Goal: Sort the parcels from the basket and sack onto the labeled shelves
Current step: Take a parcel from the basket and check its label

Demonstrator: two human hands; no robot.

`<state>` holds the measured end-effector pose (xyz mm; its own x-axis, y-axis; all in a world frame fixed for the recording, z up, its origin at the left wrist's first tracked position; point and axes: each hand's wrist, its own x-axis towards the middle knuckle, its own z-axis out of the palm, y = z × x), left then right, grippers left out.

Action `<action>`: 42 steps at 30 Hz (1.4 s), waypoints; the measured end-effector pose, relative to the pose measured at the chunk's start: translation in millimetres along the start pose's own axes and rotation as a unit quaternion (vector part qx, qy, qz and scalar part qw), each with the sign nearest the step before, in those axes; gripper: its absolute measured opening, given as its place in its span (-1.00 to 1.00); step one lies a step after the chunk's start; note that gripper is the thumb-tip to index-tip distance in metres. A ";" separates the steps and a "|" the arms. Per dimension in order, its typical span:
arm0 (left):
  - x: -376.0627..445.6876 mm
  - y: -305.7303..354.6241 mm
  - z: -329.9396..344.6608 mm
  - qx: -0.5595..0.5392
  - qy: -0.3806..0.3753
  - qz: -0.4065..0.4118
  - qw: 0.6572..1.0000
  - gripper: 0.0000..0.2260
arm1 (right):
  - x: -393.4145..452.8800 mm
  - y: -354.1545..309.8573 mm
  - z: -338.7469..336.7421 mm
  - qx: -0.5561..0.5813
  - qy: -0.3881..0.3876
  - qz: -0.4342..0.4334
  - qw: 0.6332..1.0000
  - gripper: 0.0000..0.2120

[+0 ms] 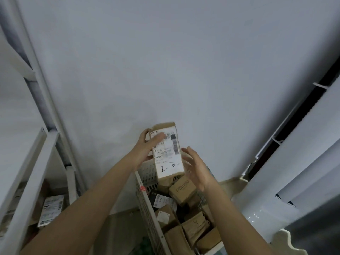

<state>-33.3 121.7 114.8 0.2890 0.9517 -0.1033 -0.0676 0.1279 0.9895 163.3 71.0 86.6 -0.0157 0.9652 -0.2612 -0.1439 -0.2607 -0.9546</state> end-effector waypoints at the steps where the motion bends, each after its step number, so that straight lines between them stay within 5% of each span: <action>1: -0.3 2.0 0.2 0.043 -0.006 0.002 0.999 -0.33 | -1.2 -1.8 -3.5 -0.015 -0.016 -0.014 1.000 -0.34; 5: -4.2 4.8 2.7 0.144 -0.049 0.006 0.988 -0.25 | -2.2 -2.5 -5.3 -0.076 -0.112 -0.004 0.991 -0.07; 9: -16.0 -2.7 7.2 0.165 -0.055 -0.006 0.985 -0.33 | -3.0 13.4 3.1 -0.111 -0.129 -0.013 0.985 -0.23; 14: -32.5 -28.9 1.4 0.164 -0.028 -0.040 0.985 -0.59 | -6.5 50.7 11.0 -0.084 -0.097 0.011 0.992 -0.15; 19: -59.7 -52.6 -5.4 0.167 0.003 -0.060 0.984 -0.30 | -23.7 92.6 29.8 -0.029 -0.042 0.028 0.998 -0.21; 26: -111.5 -88.8 -19.7 0.222 0.053 -0.076 0.970 -0.85 | -88.7 151.4 55.3 0.040 0.083 0.074 0.993 -0.35; 31: -174.7 -118.2 -27.9 0.267 0.024 -0.087 0.959 -0.76 | -158.2 190.1 88.8 0.072 0.174 0.097 0.977 -0.46; 42: -294.0 -192.5 -11.5 0.257 -0.104 -0.152 0.949 -0.82 | -337.3 293.9 111.2 0.150 0.320 0.173 0.919 -0.28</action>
<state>-116.2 -179.5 -46.5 0.4069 0.8094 -0.4234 0.5087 0.1842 0.8410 16.4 -328.7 -90.0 0.4592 0.5893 -0.6647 -0.5086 -0.4391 -0.7406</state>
